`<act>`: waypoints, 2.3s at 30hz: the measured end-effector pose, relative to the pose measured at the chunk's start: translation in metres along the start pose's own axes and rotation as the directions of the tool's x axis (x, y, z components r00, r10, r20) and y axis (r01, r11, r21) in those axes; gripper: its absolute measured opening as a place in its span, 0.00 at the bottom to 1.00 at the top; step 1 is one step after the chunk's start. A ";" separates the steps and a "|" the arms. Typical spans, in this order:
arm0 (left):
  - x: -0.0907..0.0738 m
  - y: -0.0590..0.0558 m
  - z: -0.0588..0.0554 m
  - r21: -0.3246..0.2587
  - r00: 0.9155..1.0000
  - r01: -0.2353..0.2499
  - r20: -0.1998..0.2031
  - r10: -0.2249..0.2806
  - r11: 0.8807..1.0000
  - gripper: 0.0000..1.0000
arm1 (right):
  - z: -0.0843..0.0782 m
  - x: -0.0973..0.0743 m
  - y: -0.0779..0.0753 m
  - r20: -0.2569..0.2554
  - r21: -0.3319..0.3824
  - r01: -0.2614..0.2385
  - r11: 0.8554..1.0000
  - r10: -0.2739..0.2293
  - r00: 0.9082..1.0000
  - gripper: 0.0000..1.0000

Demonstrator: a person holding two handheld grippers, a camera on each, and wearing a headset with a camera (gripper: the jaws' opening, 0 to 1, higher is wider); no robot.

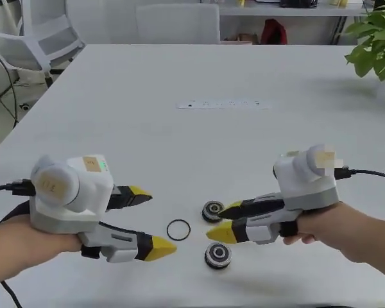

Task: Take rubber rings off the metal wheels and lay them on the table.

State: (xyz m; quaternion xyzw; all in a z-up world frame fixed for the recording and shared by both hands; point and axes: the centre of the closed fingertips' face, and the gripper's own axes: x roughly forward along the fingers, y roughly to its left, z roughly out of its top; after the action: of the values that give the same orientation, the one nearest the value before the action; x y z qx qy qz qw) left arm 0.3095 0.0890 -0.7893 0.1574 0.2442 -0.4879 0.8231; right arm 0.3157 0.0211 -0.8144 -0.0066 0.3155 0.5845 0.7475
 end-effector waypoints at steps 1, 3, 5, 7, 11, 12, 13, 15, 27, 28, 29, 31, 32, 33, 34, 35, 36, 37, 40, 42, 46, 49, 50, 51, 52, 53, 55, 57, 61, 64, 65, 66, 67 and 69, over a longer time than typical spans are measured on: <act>0.002 -0.002 0.001 0.002 1.000 0.005 0.000 -0.005 1.000 0.63 | -0.001 -0.002 -0.001 -0.001 -0.001 0.002 1.000 -0.002 1.000 0.37; 0.005 -0.004 0.002 0.006 1.000 0.015 -0.001 -0.015 1.000 0.62 | -0.003 -0.005 -0.001 0.001 0.003 0.005 1.000 -0.005 1.000 0.37; 0.009 -0.006 0.003 0.009 1.000 0.022 -0.002 -0.022 1.000 0.62 | -0.004 -0.009 -0.002 0.005 0.001 0.009 1.000 -0.009 1.000 0.37; 0.013 -0.008 0.003 0.013 1.000 0.030 -0.006 -0.030 0.999 0.62 | -0.006 -0.011 -0.002 0.008 0.003 0.011 1.000 -0.011 1.000 0.38; 0.018 -0.011 0.004 0.019 0.999 0.042 -0.012 -0.042 0.999 0.61 | -0.013 -0.014 -0.002 -0.003 -0.008 0.009 1.000 -0.009 1.000 0.38; 0.020 -0.012 0.004 0.022 0.999 0.043 -0.014 -0.043 0.999 0.61 | -0.014 -0.014 -0.001 -0.004 -0.009 0.005 1.000 -0.005 1.000 0.39; 0.022 -0.013 0.004 0.025 0.999 0.049 -0.019 -0.048 0.999 0.61 | -0.016 -0.014 0.000 -0.005 -0.006 -0.002 1.000 0.002 1.000 0.39; 0.024 -0.016 0.004 0.026 0.998 0.055 -0.023 -0.055 0.998 0.60 | -0.020 -0.014 0.001 -0.011 -0.008 -0.005 1.000 0.005 1.000 0.38; 0.045 -0.029 0.002 0.031 0.994 0.104 -0.049 -0.103 0.994 0.57 | -0.039 -0.008 0.004 -0.047 -0.041 -0.021 0.999 0.019 0.999 0.36; 0.046 -0.030 0.002 0.029 0.993 0.107 -0.050 -0.105 0.994 0.56 | -0.040 -0.007 0.005 -0.050 -0.048 -0.023 0.999 0.020 0.999 0.36; 0.047 -0.030 0.002 0.029 0.993 0.108 -0.051 -0.106 0.994 0.56 | -0.041 -0.007 0.005 -0.052 -0.053 -0.023 0.998 0.020 0.998 0.36; 0.048 -0.032 0.002 0.030 0.992 0.116 -0.051 -0.115 0.993 0.55 | -0.043 -0.007 0.005 -0.056 -0.056 -0.025 0.998 0.022 0.998 0.35; 0.050 -0.033 0.001 0.027 0.992 0.119 -0.054 -0.117 0.993 0.54 | -0.044 -0.007 0.005 -0.059 -0.058 -0.026 0.998 0.023 0.998 0.35; 0.051 -0.033 0.001 0.025 0.991 0.120 -0.056 -0.118 0.992 0.55 | -0.046 -0.007 0.005 -0.063 -0.065 -0.027 0.998 0.023 0.998 0.34; 0.052 -0.034 0.000 0.025 0.991 0.124 -0.059 -0.122 0.992 0.54 | -0.048 -0.007 0.005 -0.067 -0.071 -0.027 0.997 0.022 0.998 0.34; 0.053 -0.035 -0.001 0.025 0.990 0.126 -0.062 -0.124 0.992 0.54 | -0.049 -0.007 0.004 -0.070 -0.074 -0.026 0.997 0.021 0.997 0.33; 0.053 -0.036 -0.002 0.025 0.990 0.128 -0.064 -0.126 0.991 0.53 | -0.050 -0.006 0.004 -0.073 -0.077 -0.027 0.997 0.021 0.997 0.33; 0.054 -0.036 -0.002 0.024 0.989 0.130 -0.066 -0.129 0.991 0.53 | -0.051 -0.006 0.004 -0.073 -0.080 -0.027 0.996 0.021 0.997 0.32; 0.057 -0.038 -0.002 0.023 0.988 0.137 -0.070 -0.135 0.990 0.52 | -0.051 -0.006 0.003 -0.071 -0.088 -0.025 0.996 0.019 0.997 0.31; 0.059 -0.040 -0.003 0.019 0.988 0.142 -0.071 -0.141 0.990 0.51 | -0.053 -0.004 0.003 -0.077 -0.099 -0.027 0.995 0.019 0.997 0.30; 0.064 -0.041 -0.003 0.011 0.987 0.147 -0.073 -0.146 0.989 0.49 | -0.056 -0.002 0.003 -0.086 -0.108 -0.031 0.994 0.022 0.996 0.29; 0.067 -0.044 -0.004 0.009 0.986 0.152 -0.077 -0.151 0.988 0.46 | -0.056 -0.001 0.004 -0.086 -0.110 -0.035 0.993 0.026 0.996 0.29; 0.068 -0.044 -0.005 0.010 0.985 0.152 -0.080 -0.151 0.988 0.45 | -0.057 -0.001 0.004 -0.086 -0.113 -0.036 0.993 0.026 0.996 0.28; 0.068 -0.045 -0.005 0.010 0.985 0.153 -0.082 -0.152 0.988 0.44 | -0.057 -0.001 0.004 -0.088 -0.118 -0.038 0.992 0.028 0.996 0.27; 0.069 -0.046 -0.006 0.009 0.984 0.156 -0.085 -0.155 0.988 0.43 | -0.057 0.000 0.004 -0.089 -0.120 -0.040 0.992 0.029 0.996 0.27; 0.070 -0.047 -0.007 0.010 0.984 0.158 -0.087 -0.157 0.987 0.42 | -0.058 0.000 0.005 -0.090 -0.123 -0.042 0.991 0.030 0.995 0.27; 0.071 -0.048 -0.008 0.008 0.983 0.162 -0.089 -0.161 0.987 0.41 | -0.058 0.001 0.005 -0.093 -0.126 -0.042 0.991 0.031 0.995 0.27; 0.073 -0.050 -0.008 0.006 0.983 0.164 -0.090 -0.163 0.986 0.40 | -0.059 0.002 0.004 -0.096 -0.132 -0.043 0.990 0.030 0.995 0.26; 0.077 -0.049 -0.008 -0.001 0.983 0.159 -0.092 -0.158 0.987 0.36 | -0.059 0.003 0.004 -0.094 -0.137 -0.040 0.990 0.027 0.995 0.25; 0.079 -0.049 -0.006 -0.014 0.984 0.158 -0.082 -0.158 0.987 0.33 | -0.059 0.003 0.002 -0.093 -0.138 -0.036 0.990 0.023 0.995 0.25; 0.080 -0.049 -0.005 -0.015 0.984 0.158 -0.080 -0.159 0.987 0.31 | -0.059 0.003 0.002 -0.093 -0.137 -0.037 0.990 0.024 0.995 0.24; 0.081 -0.049 -0.006 -0.018 0.984 0.157 -0.081 -0.158 0.987 0.30 | -0.059 0.003 0.002 -0.092 -0.140 -0.037 0.989 0.025 0.995 0.24; 0.081 -0.050 -0.006 -0.024 0.984 0.158 -0.080 -0.159 0.987 0.29 | -0.060 0.003 0.002 -0.092 -0.139 -0.038 0.990 0.026 0.995 0.23; 0.082 -0.052 -0.006 -0.027 0.984 0.160 -0.078 -0.162 0.987 0.27 | -0.060 0.003 0.003 -0.093 -0.141 -0.039 0.989 0.026 0.995 0.23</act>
State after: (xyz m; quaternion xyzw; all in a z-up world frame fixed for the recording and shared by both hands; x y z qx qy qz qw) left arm 0.2958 0.0081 -0.8413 0.1480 0.2939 -0.5436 0.7721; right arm 0.2858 0.0021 -0.8631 -0.0815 0.3065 0.6167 0.7205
